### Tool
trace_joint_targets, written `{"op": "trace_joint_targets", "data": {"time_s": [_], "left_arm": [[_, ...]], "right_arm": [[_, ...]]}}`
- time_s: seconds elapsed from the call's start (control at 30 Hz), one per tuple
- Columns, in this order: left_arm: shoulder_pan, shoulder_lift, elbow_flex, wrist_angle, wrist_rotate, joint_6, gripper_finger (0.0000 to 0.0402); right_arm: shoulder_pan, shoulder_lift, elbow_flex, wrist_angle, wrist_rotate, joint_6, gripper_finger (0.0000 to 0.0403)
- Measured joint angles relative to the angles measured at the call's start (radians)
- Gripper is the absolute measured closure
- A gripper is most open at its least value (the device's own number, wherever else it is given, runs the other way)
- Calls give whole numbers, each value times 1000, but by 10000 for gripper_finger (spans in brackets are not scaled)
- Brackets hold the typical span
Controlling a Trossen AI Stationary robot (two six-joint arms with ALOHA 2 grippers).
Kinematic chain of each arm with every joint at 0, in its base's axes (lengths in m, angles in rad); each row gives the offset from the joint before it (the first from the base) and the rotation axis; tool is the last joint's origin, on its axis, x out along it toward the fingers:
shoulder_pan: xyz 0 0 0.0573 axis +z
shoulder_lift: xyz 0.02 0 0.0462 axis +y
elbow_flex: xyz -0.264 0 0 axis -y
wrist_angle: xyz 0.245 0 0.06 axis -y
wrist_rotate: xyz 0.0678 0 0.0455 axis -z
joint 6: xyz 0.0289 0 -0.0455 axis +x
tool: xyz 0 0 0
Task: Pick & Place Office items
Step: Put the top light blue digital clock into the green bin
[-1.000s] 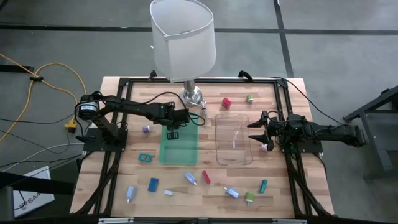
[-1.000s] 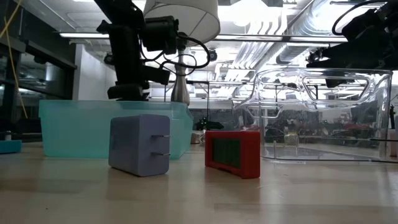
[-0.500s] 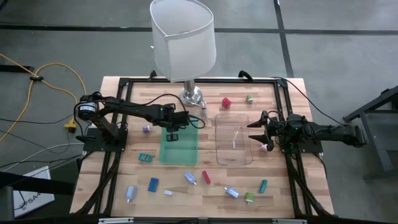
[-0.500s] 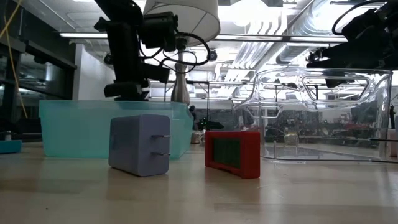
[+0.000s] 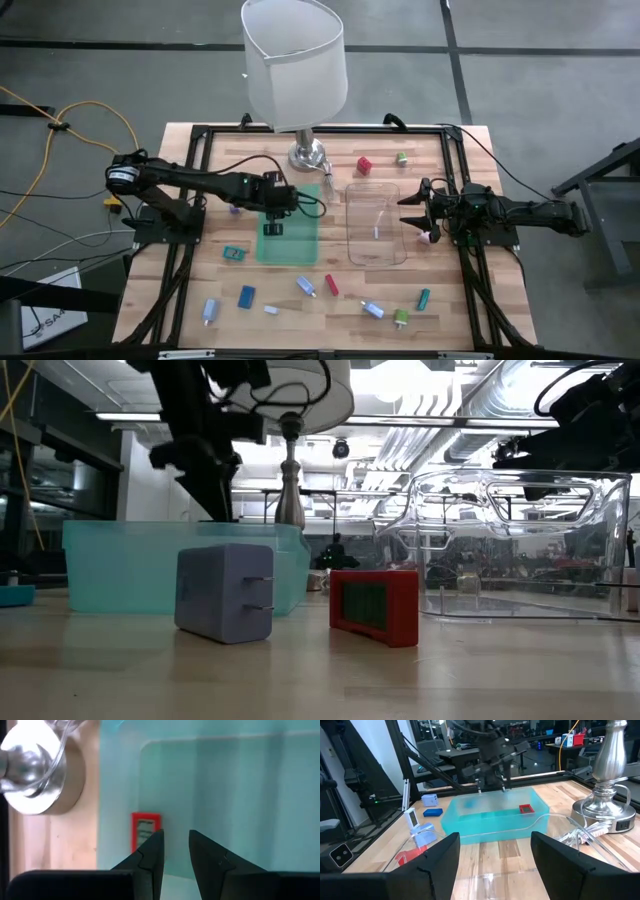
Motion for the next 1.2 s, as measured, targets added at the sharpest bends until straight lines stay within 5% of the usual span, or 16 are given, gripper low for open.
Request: {"op": "trace_joint_targets", "data": {"time_s": [0.27,0.7,1.2], "left_arm": [[-96,-51,0,-49,139,-108,318],[-257,-212,0,-287,162,-360,318],[-364,-214,-42,-407,231,-468,318]], "right_arm": [[0,0,0,0,0,0,171],[0,0,0,0,0,0,171],[0,0,0,0,0,0,171]]}}
